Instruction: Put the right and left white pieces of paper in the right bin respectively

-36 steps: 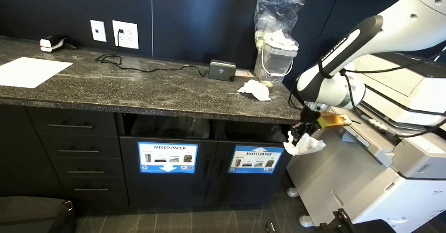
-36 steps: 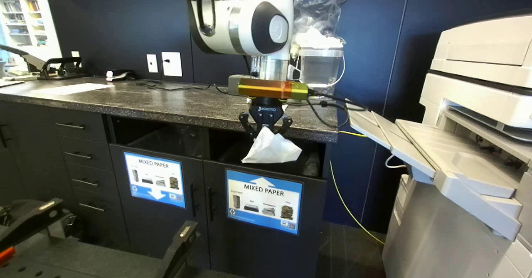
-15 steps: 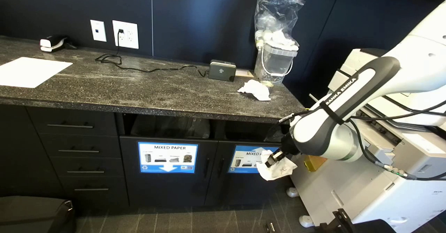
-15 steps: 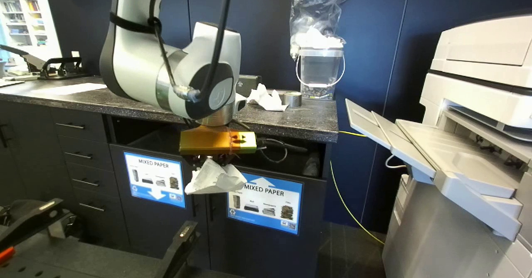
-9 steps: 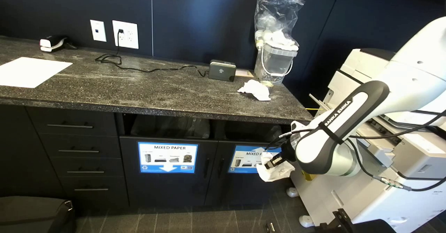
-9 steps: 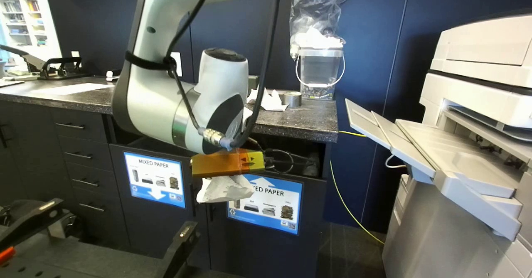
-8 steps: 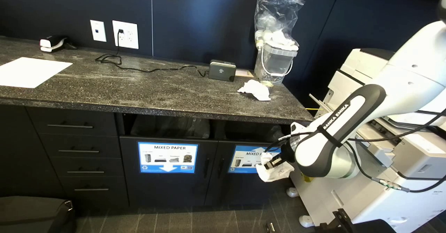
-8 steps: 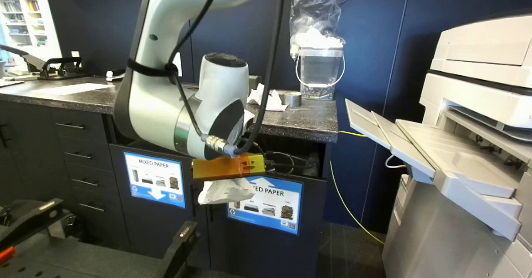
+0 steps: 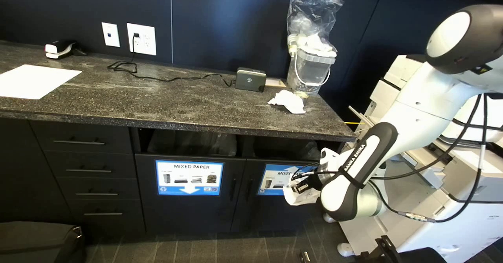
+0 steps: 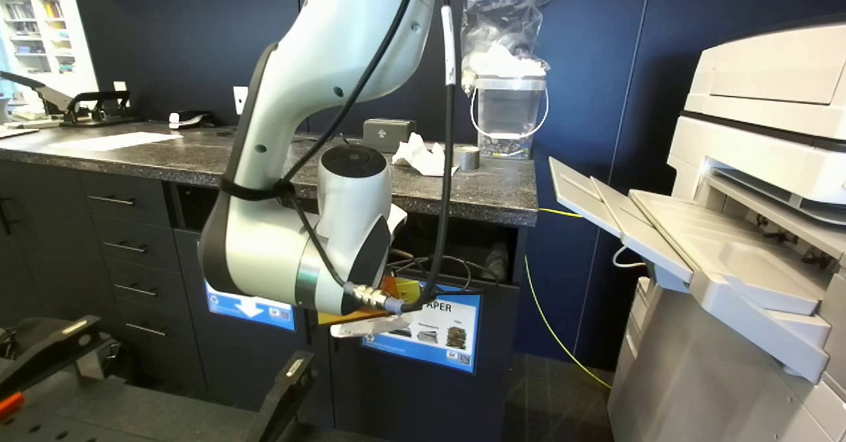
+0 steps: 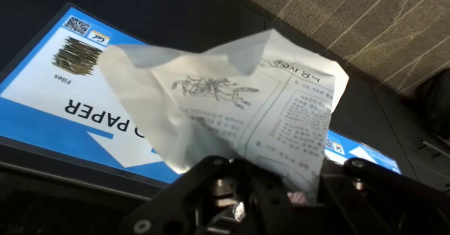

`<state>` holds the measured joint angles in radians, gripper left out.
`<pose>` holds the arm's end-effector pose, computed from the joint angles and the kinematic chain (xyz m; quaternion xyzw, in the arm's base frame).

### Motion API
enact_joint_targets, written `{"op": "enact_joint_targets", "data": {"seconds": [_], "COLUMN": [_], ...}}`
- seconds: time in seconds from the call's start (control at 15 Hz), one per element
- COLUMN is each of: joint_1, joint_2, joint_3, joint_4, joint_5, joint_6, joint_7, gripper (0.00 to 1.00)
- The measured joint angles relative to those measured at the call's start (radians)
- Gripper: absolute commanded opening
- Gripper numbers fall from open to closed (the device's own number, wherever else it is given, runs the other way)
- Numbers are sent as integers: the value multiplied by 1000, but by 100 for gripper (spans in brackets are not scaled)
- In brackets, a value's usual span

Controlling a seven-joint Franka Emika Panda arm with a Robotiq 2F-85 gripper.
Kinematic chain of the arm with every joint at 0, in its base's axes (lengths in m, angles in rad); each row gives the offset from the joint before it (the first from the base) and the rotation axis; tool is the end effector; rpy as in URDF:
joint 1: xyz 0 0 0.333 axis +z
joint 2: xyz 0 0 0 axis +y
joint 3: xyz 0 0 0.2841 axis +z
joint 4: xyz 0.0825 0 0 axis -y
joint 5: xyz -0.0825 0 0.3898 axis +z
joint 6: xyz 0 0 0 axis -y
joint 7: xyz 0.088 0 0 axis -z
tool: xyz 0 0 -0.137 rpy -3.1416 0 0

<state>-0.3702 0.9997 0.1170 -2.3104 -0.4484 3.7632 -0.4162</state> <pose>0.4367 -0.0292 -0.0534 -0.9323 -0.2456 -0.2620 0.0419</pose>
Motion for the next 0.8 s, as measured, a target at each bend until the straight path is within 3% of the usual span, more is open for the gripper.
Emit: {"op": "enact_joint_targets", "data": {"seconds": [0.4,0.8], "joint_1": [63,71], "joint_2": [98,142], "joint_3": [-19,-20], "joint_4": [144,278], "joint_5": [1,2], "joint_6": [157,213], "joint_7": [143,290], "gripper": [16,15]}}
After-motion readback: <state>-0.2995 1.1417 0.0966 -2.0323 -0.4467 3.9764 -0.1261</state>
